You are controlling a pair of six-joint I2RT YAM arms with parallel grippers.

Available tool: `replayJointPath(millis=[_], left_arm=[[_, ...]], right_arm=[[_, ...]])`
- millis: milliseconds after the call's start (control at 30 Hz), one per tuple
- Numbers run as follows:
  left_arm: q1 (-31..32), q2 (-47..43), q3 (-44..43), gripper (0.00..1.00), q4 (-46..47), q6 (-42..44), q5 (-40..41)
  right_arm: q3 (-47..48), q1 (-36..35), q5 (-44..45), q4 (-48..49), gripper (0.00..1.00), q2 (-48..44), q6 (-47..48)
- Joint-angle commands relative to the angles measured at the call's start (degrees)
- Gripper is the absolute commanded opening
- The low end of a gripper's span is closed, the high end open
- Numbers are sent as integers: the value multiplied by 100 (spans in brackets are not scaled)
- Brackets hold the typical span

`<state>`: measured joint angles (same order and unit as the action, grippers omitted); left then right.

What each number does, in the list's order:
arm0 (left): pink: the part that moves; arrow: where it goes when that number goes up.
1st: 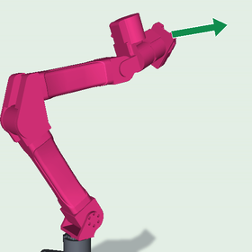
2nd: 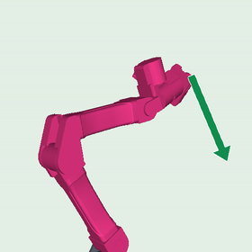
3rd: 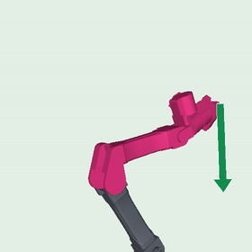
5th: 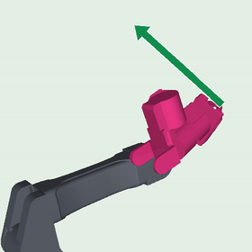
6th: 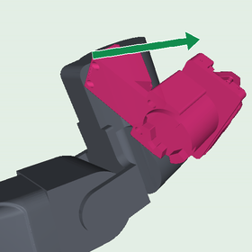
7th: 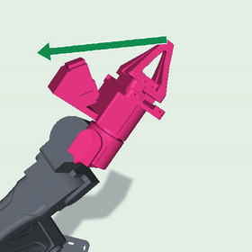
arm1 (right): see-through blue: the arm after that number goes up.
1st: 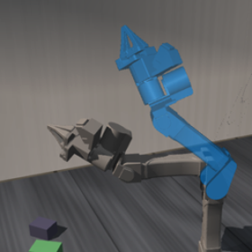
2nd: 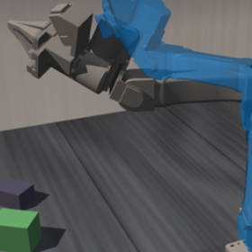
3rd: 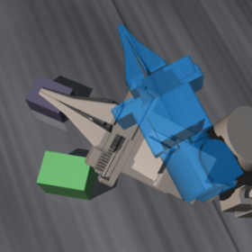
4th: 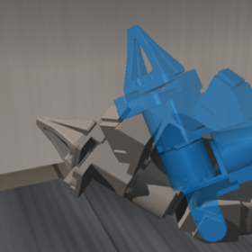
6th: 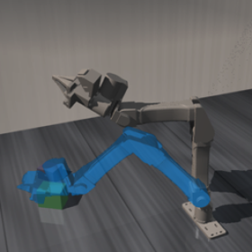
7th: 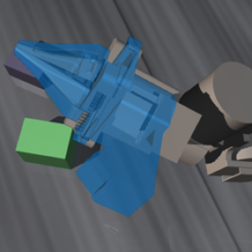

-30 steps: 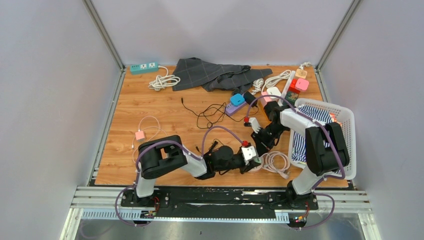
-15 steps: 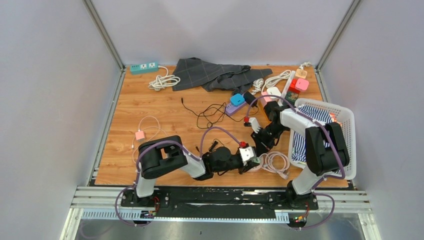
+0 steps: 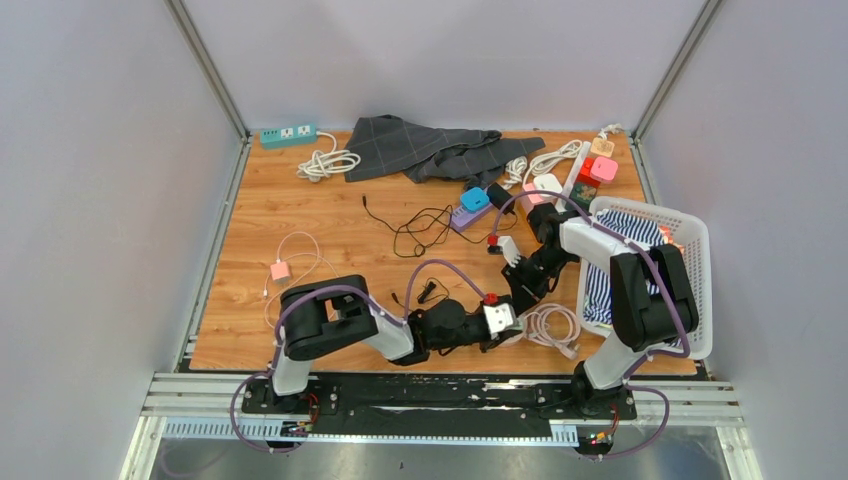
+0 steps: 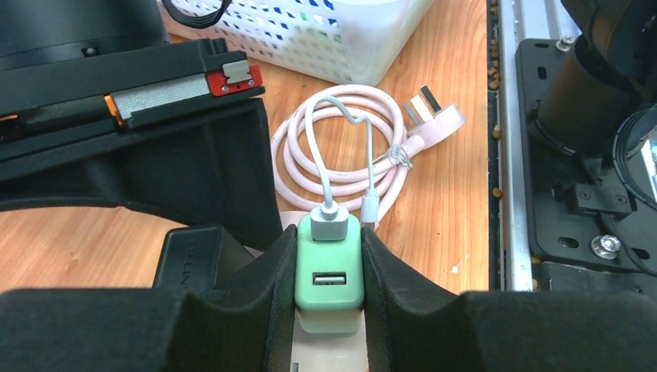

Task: Pull the plug off the socket
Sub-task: Remove the plug from the socket.

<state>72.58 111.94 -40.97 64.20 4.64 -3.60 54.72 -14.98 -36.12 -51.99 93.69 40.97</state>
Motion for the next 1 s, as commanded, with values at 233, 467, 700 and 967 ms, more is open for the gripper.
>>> replayJointPath(millis=[233,467,700,967], left_arm=[[-699,97,271,0,-26,-954,-673],[-150,77,162,0,-464,300,94],[-539,110,180,0,-271,-728,-365],[-206,89,154,0,-474,122,179]], right_arm=[[-480,-93,1431,584,7,446,297],[-480,-93,1423,584,7,448,305],[-480,-90,1432,584,7,444,306],[-490,-97,1423,576,7,444,324]])
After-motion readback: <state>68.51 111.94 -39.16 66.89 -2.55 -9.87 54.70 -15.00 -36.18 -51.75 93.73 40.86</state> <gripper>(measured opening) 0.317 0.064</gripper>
